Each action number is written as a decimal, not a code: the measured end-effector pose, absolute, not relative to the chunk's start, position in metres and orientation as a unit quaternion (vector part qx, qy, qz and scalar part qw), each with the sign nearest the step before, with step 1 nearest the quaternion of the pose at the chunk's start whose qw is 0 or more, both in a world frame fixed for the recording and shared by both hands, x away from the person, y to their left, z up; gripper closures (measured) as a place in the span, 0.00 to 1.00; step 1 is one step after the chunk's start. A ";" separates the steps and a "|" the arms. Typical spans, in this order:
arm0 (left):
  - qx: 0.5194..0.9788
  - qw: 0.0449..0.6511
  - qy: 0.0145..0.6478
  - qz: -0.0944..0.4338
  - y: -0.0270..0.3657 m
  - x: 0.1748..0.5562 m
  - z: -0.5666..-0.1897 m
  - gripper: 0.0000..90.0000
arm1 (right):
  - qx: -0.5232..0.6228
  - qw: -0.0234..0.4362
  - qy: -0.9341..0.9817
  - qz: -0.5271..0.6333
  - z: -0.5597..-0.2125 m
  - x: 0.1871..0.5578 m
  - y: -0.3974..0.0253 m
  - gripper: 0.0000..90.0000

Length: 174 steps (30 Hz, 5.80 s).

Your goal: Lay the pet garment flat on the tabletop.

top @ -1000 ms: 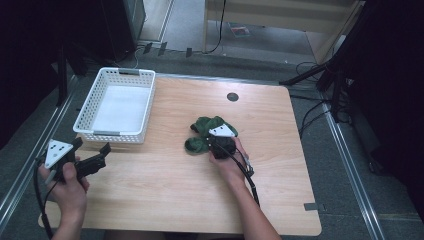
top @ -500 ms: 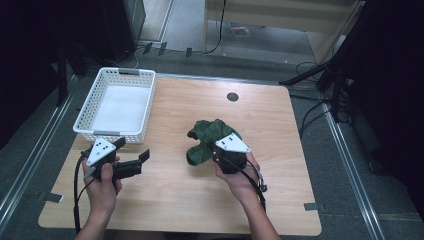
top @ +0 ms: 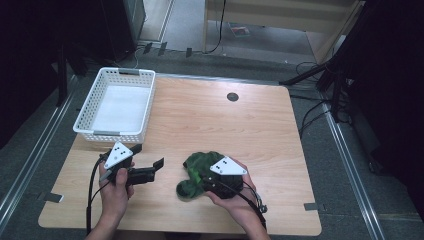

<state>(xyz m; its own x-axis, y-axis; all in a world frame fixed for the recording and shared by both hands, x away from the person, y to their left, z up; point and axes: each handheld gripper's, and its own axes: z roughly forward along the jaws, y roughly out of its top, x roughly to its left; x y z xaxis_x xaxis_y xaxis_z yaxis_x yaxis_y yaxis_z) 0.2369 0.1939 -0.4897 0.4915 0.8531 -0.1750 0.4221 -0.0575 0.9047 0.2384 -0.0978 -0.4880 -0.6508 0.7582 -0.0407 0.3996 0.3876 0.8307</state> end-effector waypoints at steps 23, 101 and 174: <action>0.737 0.519 0.412 0.133 0.168 0.238 -0.516 0.25 | 0.331 0.180 0.789 0.486 -0.466 0.239 -0.129 0.63; 0.774 0.420 0.473 0.039 0.110 0.338 -0.529 0.41 | 0.447 0.068 0.800 0.395 -0.505 0.334 -0.144 0.56; 0.746 0.442 0.478 0.139 0.124 0.324 -0.520 0.58 | 0.480 0.120 0.728 0.475 -0.506 0.339 -0.183 0.72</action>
